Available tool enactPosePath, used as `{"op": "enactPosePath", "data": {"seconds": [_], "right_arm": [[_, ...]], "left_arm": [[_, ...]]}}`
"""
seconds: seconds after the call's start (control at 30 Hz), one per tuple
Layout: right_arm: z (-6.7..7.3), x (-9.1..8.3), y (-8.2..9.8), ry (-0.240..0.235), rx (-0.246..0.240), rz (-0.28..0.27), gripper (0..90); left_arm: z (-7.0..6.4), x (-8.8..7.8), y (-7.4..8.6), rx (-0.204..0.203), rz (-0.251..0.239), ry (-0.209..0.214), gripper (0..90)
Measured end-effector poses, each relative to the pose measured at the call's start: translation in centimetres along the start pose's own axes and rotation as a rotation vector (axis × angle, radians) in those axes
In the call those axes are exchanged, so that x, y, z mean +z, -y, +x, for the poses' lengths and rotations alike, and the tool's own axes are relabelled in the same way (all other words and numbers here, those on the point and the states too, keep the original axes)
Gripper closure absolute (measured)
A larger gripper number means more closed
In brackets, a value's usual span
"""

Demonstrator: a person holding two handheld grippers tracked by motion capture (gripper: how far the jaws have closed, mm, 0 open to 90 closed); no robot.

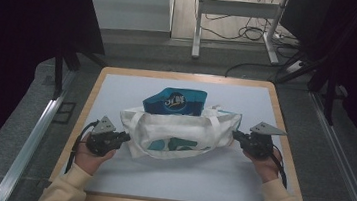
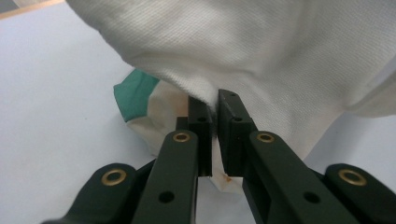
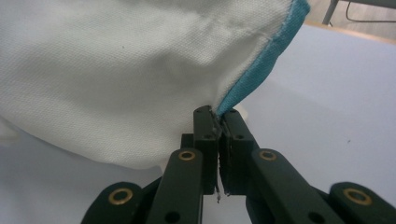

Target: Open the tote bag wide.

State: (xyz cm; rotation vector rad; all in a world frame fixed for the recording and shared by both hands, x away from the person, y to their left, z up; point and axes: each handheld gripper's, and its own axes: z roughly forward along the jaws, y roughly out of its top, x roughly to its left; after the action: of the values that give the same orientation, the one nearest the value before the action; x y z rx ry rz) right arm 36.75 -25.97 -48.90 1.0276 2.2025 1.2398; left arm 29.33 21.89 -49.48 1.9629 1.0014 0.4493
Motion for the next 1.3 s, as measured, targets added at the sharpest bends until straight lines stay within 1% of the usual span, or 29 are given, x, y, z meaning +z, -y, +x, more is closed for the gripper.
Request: {"op": "enactPosePath", "data": {"seconds": [0.03, 0.17, 0.23, 0.3, 0.37, 0.4, 0.47, 0.63, 0.73, 0.77, 0.8, 0.87, 0.9, 0.93, 0.97, 1.0, 1.07, 1.13, 1.2, 1.3], "right_arm": [[0.1, 0.2, 0.3, -0.001, -0.008, 0.018, 85.3], [0.3, 0.5, 0.5, 0.000, -0.023, 0.042, 85.4], [0.4, 0.7, 0.7, -0.001, -0.032, 0.063, 85.5], [0.4, 0.8, 0.8, -0.001, -0.030, 0.068, 85.5], [0.4, 1.0, 0.9, -0.005, -0.029, 0.077, 85.5], [0.4, 1.1, 1.0, -0.004, -0.031, 0.080, 85.6], [0.4, 1.1, 1.0, -0.005, -0.030, 0.081, 85.6], [0.2, 1.3, 1.3, -0.009, -0.023, 0.089, 85.6], [0.3, 1.3, 1.3, -0.007, -0.022, 0.090, 85.4], [0.3, 1.3, 1.3, -0.008, -0.020, 0.089, 84.4], [0.3, 1.2, 1.2, -0.005, -0.015, 0.090, 80.8], [0.2, 1.1, 1.2, -0.016, -0.005, 0.097, 70.7], [0.1, 1.0, 1.2, -0.019, 0.002, 0.089, 64.2], [0.1, 0.9, 1.1, -0.004, 0.007, 0.082, 57.3], [0.1, 0.7, 0.9, 0.007, 0.012, 0.070, 53.0], [0.1, 0.4, 0.7, 0.016, 0.020, 0.053, 49.0], [0.2, -0.1, 0.3, 0.031, 0.036, 0.029, 44.2], [0.2, -0.8, -0.2, 0.043, 0.048, 0.001, 40.8], [0.3, -1.8, -0.9, 0.052, 0.062, -0.034, 38.9], [0.3, -3.2, -2.1, 0.043, 0.073, -0.086, 39.1]], "left_arm": [[0.0, 0.1, 0.0, -0.002, 0.004, 0.000, 85.0], [0.1, 0.5, 0.2, 0.006, 0.027, -0.007, 85.1], [0.1, 0.8, 0.3, 0.002, 0.041, -0.009, 85.2], [0.3, 1.1, 0.4, -0.004, 0.056, -0.012, 85.2], [0.5, 1.6, 0.6, -0.017, 0.071, -0.006, 85.3], [0.5, 1.9, 0.7, -0.013, 0.087, -0.009, 85.3], [0.6, 2.0, 0.7, -0.016, 0.090, -0.014, 85.4], [0.7, 2.1, 0.6, -0.024, 0.093, -0.013, 85.5], [0.7, 2.1, 0.7, -0.021, 0.090, -0.016, 85.3], [0.6, 2.0, 0.6, -0.018, 0.087, -0.023, 84.8], [0.5, 1.8, 0.6, -0.010, 0.085, -0.035, 83.9], [0.3, 1.3, 0.5, -0.011, 0.075, -0.053, 80.3], [0.1, 0.9, 0.5, -0.011, 0.065, -0.057, 75.9], [0.0, 0.5, 0.4, -0.014, 0.047, -0.070, 70.3], [-0.2, -0.1, 0.3, -0.015, 0.024, -0.087, 65.7], [-0.3, -0.4, 0.2, -0.017, 0.010, -0.095, 61.2], [-0.3, -1.5, -0.2, -0.025, -0.024, -0.120, 53.6], [-0.4, -2.6, -0.8, -0.034, -0.064, -0.128, 50.2], [-0.7, -3.9, -1.8, -0.038, -0.110, -0.117, 48.3], [-1.1, -5.1, -3.0, -0.032, -0.149, -0.102, 47.3]]}}
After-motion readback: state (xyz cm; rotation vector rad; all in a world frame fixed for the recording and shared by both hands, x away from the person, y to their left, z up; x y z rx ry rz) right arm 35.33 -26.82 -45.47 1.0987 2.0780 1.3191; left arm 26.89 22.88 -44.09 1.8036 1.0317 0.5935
